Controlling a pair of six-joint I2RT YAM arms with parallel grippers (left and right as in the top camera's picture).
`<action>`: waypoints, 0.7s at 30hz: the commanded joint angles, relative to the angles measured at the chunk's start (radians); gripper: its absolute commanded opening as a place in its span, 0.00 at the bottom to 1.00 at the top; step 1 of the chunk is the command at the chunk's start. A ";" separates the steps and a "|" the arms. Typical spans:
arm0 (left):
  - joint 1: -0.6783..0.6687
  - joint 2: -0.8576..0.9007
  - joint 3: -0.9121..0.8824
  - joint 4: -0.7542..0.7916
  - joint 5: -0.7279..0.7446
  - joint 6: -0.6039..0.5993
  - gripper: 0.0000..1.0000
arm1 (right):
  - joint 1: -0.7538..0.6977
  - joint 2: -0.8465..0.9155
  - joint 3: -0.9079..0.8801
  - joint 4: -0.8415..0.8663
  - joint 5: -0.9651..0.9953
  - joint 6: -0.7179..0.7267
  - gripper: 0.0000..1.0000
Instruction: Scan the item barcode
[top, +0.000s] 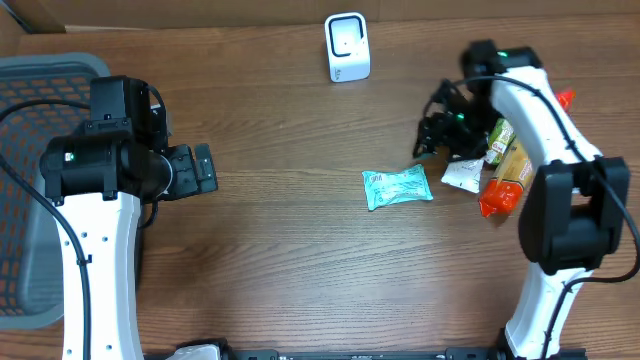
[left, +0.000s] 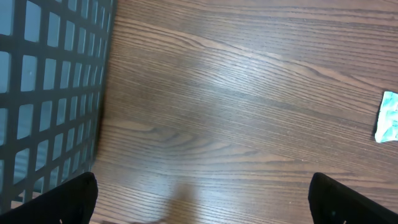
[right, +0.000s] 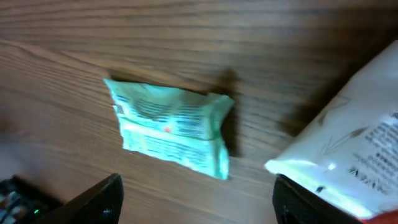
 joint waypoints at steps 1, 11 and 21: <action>0.005 0.002 0.013 -0.003 -0.006 0.022 1.00 | -0.019 -0.029 -0.073 0.044 -0.126 -0.099 0.77; 0.005 0.002 0.013 -0.003 -0.006 0.022 1.00 | -0.013 -0.029 -0.253 0.206 -0.145 -0.102 0.77; 0.005 0.002 0.013 -0.003 -0.006 0.022 1.00 | -0.011 -0.029 -0.425 0.410 -0.307 -0.098 0.64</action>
